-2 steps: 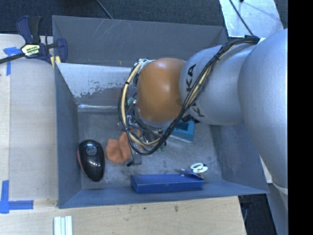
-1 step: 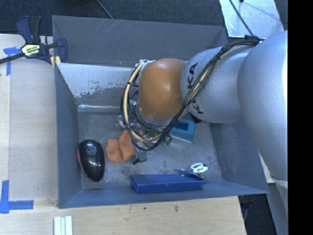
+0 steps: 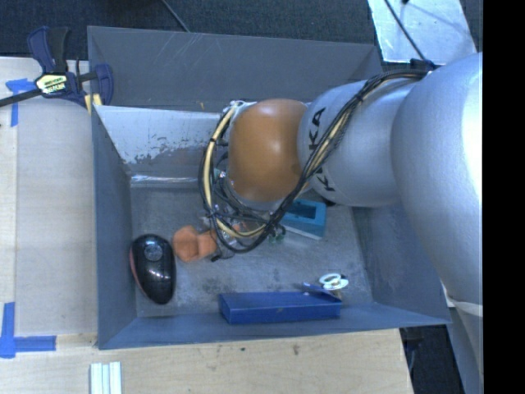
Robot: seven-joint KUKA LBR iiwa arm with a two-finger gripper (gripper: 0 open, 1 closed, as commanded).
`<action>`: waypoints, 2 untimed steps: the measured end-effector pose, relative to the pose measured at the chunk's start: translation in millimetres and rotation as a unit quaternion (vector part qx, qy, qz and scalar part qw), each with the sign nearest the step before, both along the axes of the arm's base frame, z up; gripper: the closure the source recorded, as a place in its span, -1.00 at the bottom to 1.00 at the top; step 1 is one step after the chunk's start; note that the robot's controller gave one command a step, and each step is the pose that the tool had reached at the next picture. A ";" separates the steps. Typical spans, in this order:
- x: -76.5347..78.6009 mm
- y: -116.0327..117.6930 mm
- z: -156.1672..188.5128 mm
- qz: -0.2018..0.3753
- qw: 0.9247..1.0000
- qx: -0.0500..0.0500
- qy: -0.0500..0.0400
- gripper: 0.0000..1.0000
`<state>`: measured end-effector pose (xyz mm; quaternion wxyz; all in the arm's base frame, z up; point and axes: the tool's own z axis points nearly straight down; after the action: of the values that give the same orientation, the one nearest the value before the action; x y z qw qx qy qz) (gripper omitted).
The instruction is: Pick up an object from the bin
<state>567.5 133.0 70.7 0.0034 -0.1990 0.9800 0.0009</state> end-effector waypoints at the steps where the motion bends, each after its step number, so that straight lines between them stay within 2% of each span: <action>1: 0.0 0.0 0.0 0.000 1.000 0.000 0.000 1.00; 2: -1.7 -0.3 4.3 0.000 1.000 -0.001 0.003 1.00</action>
Offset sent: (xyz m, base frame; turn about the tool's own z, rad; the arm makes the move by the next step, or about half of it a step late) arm -0.0001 0.0001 0.1166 0.0000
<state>565.8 132.7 74.9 0.0002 -0.1989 0.9800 0.0008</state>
